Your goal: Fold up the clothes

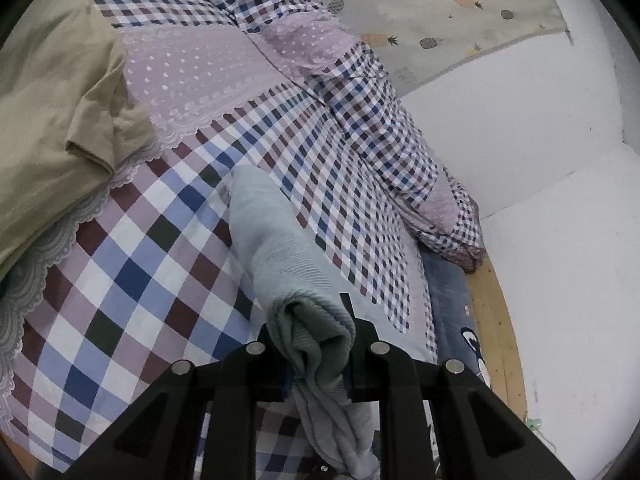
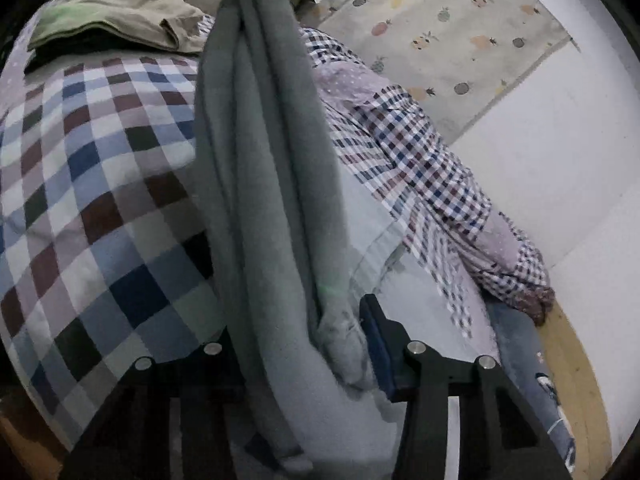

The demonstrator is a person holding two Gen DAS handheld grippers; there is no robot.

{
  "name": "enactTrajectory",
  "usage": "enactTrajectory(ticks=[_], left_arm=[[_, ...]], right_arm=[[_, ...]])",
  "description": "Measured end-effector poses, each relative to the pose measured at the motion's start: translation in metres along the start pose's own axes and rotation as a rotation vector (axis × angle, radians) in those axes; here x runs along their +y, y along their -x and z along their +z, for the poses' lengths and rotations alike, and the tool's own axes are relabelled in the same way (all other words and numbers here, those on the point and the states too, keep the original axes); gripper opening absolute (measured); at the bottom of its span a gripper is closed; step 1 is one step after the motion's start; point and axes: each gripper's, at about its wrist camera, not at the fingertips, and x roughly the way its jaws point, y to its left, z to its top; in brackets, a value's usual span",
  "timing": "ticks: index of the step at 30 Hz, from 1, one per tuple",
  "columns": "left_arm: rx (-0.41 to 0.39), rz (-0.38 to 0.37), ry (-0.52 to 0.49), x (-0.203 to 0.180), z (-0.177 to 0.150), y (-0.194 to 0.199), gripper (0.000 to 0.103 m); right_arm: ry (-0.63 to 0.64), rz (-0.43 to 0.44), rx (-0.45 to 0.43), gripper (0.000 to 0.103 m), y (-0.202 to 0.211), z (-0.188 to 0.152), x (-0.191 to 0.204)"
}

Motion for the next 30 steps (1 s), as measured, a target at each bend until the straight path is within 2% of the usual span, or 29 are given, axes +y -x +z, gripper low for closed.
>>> enactTrajectory(ticks=[3,5,8,10,13,16,19,23,26,27,29,30], left_arm=[[-0.023,-0.002,-0.071,-0.032,-0.003,0.004,0.018],[-0.041,-0.004,-0.156,-0.069,-0.012,0.007,0.018],[-0.063,-0.019,-0.280,-0.132,-0.030,0.011,0.018],[-0.064,-0.032,-0.380,-0.183,-0.046,0.010,0.018],[-0.023,-0.055,-0.519,-0.259,-0.073,-0.007,0.017],[0.059,-0.068,-0.638,-0.326,-0.112,-0.046,0.017],[0.142,-0.039,-0.742,-0.373,-0.161,-0.097,0.018],[0.290,0.011,-0.736,-0.401,-0.232,-0.189,0.018],[0.405,0.116,-0.720,-0.396,-0.294,-0.265,0.019],[0.430,0.143,-0.730,-0.394,-0.315,-0.285,0.023],[0.471,0.175,-0.771,-0.388,-0.351,-0.312,0.040],[0.485,0.175,-0.802,-0.388,-0.364,-0.318,0.057]], right_arm=[[-0.056,0.017,0.006,0.048,0.000,-0.008,-0.004],[-0.122,0.042,0.010,0.048,-0.001,-0.014,-0.010],[-0.283,0.085,0.005,0.048,0.000,-0.019,-0.030],[-0.463,0.139,0.014,0.048,-0.002,-0.029,-0.052],[-0.693,0.246,-0.007,0.048,-0.002,-0.051,-0.081],[-0.907,0.361,-0.048,0.048,-0.001,-0.075,-0.110],[-1.107,0.470,-0.070,0.048,-0.003,-0.100,-0.134],[-1.390,0.600,-0.092,0.048,-0.013,-0.145,-0.143],[-1.590,0.672,-0.101,0.048,-0.023,-0.178,-0.145],[-1.656,0.697,-0.103,0.048,-0.027,-0.189,-0.146],[-1.775,0.758,-0.113,0.048,-0.040,-0.206,-0.152],[-1.826,0.789,-0.112,0.048,-0.047,-0.213,-0.154]])
